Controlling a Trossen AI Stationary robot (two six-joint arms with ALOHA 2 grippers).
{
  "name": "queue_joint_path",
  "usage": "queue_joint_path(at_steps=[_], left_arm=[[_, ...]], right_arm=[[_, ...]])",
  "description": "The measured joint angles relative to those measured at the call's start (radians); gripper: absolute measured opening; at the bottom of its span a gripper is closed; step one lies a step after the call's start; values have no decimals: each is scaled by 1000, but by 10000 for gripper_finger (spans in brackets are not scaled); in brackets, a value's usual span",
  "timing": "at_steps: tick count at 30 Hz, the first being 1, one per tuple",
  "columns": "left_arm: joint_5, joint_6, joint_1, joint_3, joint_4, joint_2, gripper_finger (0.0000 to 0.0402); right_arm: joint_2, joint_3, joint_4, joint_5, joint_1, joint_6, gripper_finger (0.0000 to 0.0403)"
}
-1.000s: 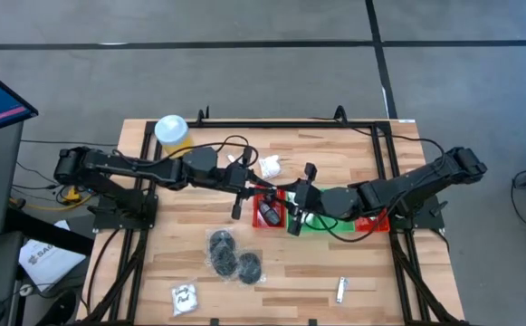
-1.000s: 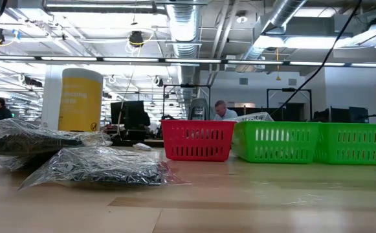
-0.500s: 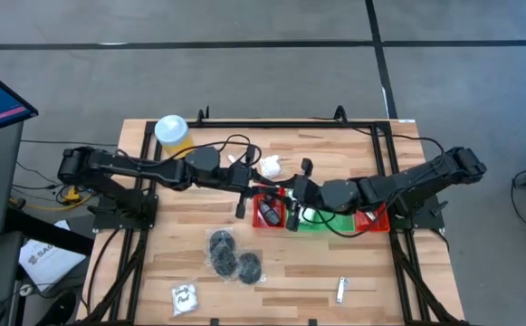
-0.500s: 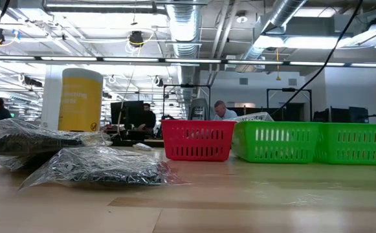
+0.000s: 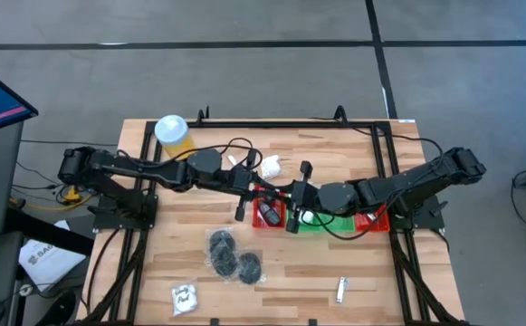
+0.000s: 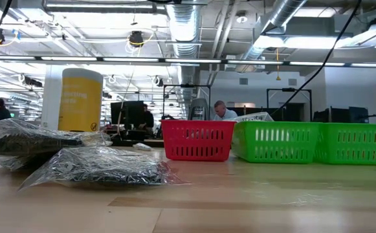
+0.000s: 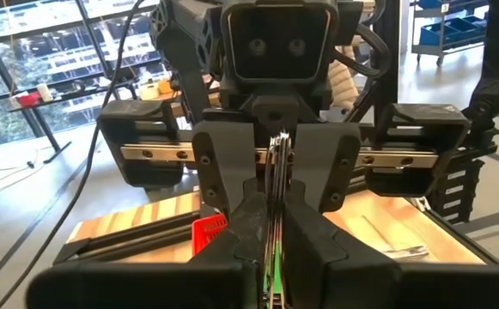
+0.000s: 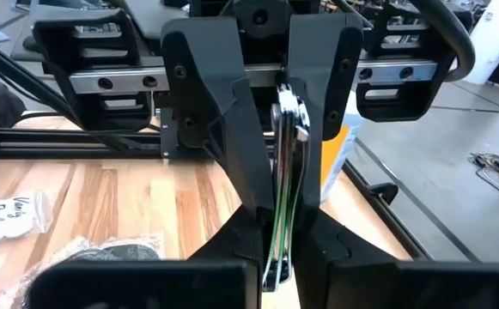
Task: Pick & Place Travel size toiletries
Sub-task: Put the silver nail cutter into the right red bin
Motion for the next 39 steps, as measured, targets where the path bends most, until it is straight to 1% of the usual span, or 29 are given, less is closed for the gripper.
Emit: queue_joint_path(at_steps=[5, 12, 16, 18, 22, 26, 29, 31, 35, 39], left_arm=[[-4, 1, 0, 0, -1, 1, 23], [-18, 0, 1, 0, -15, 0, 30], [-8, 0, 10, 3, -40, -29, 34], [-7, -1, 19, 4, -88, -52, 33], [-7, -28, 33, 1, -176, -74, 28], [-7, -53, 35, 3, -253, -111, 23], [-6, -53, 33, 2, -307, -120, 19], [-5, -58, 31, 1, -316, -127, 17], [-5, -117, 31, 1, -338, -125, 14], [-5, -130, 31, 1, -352, -125, 15]], right_arm=[[0, 1, -15, 6, -1, 1, 24], [-25, 2, -84, 4, -1, 21, 24], [-34, 0, -139, 22, 1, 41, 24], [-35, 0, -156, 29, 7, 51, 24], [-42, 1, -200, 76, 22, 67, 24], [-86, 3, -319, 93, 33, 144, 24], [-126, 0, -465, 95, 31, 248, 24], [-153, 1, -572, 97, 30, 328, 24], [-198, 1, -807, 93, 32, 509, 24], [-220, 1, -1042, 85, 31, 710, 24]])
